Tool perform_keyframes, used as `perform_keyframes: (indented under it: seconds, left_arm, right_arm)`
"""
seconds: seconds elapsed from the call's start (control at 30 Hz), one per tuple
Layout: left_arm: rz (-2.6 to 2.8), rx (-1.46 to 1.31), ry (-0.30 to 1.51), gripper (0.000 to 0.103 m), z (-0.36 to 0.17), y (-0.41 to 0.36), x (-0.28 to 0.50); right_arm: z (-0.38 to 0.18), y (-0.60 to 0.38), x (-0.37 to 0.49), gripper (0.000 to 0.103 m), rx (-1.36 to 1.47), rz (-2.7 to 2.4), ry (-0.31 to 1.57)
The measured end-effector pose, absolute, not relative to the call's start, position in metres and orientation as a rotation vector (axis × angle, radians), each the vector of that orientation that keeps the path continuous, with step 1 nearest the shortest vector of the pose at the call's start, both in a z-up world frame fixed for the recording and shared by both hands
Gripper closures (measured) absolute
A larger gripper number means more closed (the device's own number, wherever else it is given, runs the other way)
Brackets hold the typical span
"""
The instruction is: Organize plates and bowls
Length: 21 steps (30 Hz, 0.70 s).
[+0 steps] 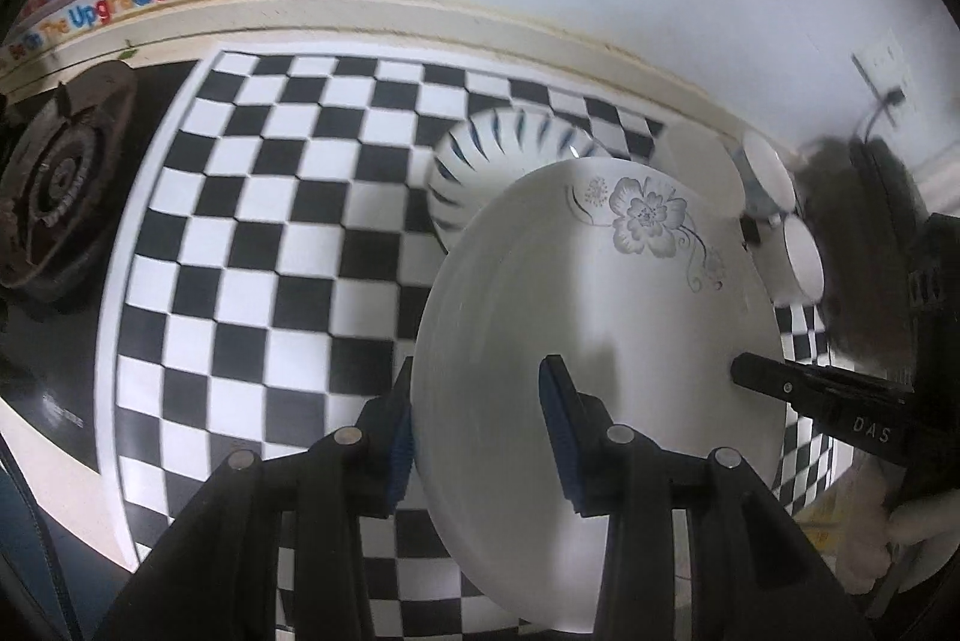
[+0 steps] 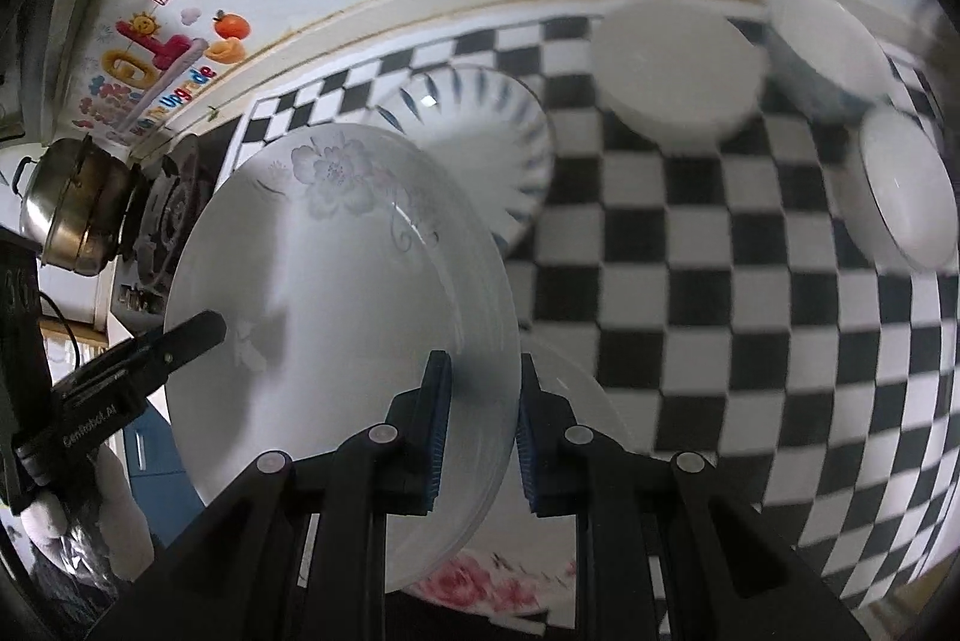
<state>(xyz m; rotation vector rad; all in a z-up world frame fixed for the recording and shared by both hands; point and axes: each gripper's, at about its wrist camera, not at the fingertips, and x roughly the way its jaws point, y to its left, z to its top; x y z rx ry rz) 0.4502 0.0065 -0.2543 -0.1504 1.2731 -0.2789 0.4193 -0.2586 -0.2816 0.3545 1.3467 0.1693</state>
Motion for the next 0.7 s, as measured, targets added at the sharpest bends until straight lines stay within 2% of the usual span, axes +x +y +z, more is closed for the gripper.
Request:
perform_keyframes:
  seconds: [0.43,0.7]
  left_arm:
    - [-0.341,-0.073,1.411,0.068,-0.312,-0.03,0.42]
    - [-0.332,-0.019,1.439,0.068,-0.323,-0.04,0.411]
  right_arm:
    - [-0.335,-0.281,0.368,0.081,0.377,0.101,1.427]
    - [-0.351,-0.282,0.358,0.081,0.38,0.095,1.455]
